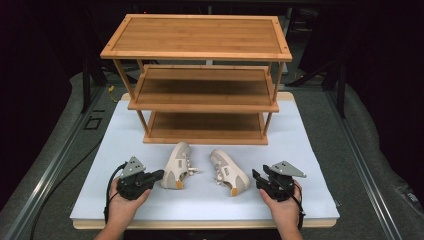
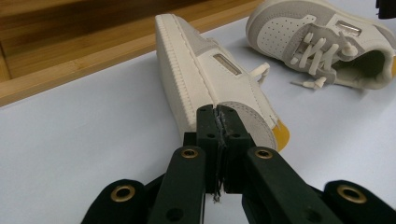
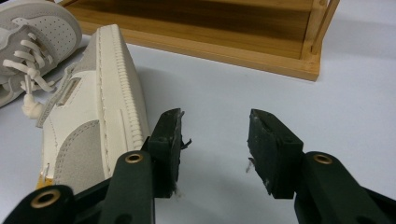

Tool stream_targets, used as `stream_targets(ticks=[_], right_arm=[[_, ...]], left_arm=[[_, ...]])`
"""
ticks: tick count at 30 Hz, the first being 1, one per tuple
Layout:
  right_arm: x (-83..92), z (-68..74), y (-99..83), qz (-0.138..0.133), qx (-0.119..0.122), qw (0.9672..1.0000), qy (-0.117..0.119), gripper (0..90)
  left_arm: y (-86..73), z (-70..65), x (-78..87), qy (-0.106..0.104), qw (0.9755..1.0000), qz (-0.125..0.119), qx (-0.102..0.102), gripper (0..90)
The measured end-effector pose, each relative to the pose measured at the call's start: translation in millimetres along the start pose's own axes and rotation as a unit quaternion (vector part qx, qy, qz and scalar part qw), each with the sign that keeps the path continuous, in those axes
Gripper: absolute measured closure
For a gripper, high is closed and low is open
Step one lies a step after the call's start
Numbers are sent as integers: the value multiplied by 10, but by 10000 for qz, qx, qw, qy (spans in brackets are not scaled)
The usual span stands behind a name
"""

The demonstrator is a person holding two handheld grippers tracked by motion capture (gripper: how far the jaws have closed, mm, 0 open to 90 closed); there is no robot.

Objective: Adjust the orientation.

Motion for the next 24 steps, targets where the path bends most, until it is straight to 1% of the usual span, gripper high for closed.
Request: stream_targets(ticks=[2, 3, 6, 9, 14, 17, 24], right_arm=[[1, 0, -3, 16, -35, 10000, 22, 545], [1, -2, -3, 19, -48, 10000, 34, 545], [2, -11, 0, -6, -60, 10000, 14, 544], [4, -20, 2, -12, -88, 10000, 21, 543], [5, -23, -1, 0, -113, 9999, 48, 543], [8, -27, 1, -8, -116, 9999, 24, 543], [12, -37, 7, -39, -143, 9999, 21, 542]], left_arm=[[-4, -4, -22, 4, 10000, 29, -5, 883], [-7, -1, -30, 12, 10000, 40, -41, 882], [-12, -4, -45, 16, 10000, 30, 27, 879], [-16, 1, -44, 29, 10000, 34, -9, 880], [-23, 9, -42, 33, 10000, 30, 7, 882], [-25, 12, -40, 42, 10000, 37, 2, 882], [-42, 43, -28, 58, 9999, 35, 87, 881]])
Point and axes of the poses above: each handheld gripper's, and its own axes: x roughly backward along the jaws, y roughly out of its top, z roughly to its left, the point moved 8 cm from there along -x, roughly forward along the jaws, and after that the axes turned 12 degrees about -x, right-handed, at the moved point
